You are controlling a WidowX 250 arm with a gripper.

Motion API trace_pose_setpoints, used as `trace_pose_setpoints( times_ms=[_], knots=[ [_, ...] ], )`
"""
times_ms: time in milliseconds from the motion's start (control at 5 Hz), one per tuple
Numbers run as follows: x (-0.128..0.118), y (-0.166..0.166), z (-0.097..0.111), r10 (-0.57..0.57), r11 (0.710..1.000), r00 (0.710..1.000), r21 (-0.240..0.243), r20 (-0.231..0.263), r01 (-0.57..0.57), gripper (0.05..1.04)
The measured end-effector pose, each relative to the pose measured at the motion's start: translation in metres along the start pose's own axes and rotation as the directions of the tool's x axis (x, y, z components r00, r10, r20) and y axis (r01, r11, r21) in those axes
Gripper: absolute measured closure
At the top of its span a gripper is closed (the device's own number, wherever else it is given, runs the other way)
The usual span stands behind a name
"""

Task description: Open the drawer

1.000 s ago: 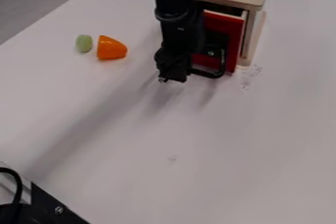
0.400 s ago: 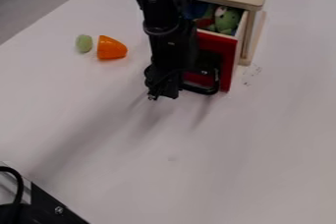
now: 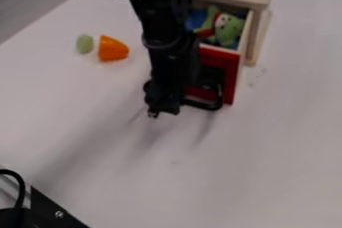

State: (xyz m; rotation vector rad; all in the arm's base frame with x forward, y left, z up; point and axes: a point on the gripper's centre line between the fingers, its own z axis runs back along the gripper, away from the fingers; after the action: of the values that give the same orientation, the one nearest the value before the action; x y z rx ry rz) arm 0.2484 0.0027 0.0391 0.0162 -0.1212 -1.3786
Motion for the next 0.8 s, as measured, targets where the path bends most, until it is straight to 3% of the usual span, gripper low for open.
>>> trace_pose_setpoints(
  times_ms=[200, 400, 800],
  knots=[
    [-0.0003, -0.0045, -0.0019, 0.001, 1.0, 1.0, -0.015, -0.006, -0.001, 0.942],
    [-0.0007, -0.0057, -0.0011, 0.013, 1.0, 0.999, -0.022, -0.029, -0.014, 0.738],
    [-0.0013, 0.0003, 0.0025, 0.015, 1.0, 0.999, -0.01, -0.041, -0.015, 0.137]
  ],
)
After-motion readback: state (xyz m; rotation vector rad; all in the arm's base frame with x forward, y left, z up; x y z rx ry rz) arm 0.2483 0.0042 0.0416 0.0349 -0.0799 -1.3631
